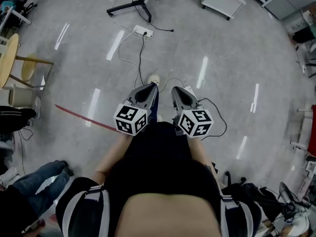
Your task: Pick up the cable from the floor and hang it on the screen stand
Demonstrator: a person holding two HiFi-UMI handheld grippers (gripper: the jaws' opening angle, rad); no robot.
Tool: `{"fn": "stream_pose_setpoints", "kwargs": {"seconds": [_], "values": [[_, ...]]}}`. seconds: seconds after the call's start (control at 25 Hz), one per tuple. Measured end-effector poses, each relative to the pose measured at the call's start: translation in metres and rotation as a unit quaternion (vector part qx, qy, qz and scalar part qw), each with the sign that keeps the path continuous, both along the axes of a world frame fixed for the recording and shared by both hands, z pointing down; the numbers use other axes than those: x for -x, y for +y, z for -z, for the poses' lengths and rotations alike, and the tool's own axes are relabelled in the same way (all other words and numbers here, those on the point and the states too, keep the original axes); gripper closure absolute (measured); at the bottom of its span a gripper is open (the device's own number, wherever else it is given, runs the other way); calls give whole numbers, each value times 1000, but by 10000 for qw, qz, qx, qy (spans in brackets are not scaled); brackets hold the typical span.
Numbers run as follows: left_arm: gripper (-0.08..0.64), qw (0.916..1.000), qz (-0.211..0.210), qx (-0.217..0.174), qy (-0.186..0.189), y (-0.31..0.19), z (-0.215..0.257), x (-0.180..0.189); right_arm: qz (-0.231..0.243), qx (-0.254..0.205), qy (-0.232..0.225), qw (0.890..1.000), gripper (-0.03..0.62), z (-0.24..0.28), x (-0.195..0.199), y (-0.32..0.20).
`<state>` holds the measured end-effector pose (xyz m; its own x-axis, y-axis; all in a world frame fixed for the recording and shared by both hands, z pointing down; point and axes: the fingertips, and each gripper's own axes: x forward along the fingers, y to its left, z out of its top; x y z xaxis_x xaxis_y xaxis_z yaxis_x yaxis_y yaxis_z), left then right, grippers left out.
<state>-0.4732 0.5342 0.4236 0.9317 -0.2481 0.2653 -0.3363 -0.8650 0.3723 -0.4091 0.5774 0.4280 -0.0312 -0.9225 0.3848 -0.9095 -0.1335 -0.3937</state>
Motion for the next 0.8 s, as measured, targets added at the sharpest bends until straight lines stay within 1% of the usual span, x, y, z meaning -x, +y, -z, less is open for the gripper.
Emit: {"fn": "stream_pose_setpoints", "kwargs": {"seconds": [0.36, 0.48, 0.64, 0.8], "values": [[552, 9997, -28, 223, -118, -44, -9, -46, -66, 67, -73, 9999, 566, -5, -45, -44], [552, 9996, 49, 202, -211, -67, -8, -63, -37, 80, -116, 9999, 567, -5, -63, -63], [552, 9995, 68, 195, -230, -100, -3, -85, -66, 91, -162, 9998, 567, -3, -89, -95], [552, 9995, 21, 191, -248, -132, 3, -104, 114, 25, -135, 9998, 566, 5, -104, -131]]}}
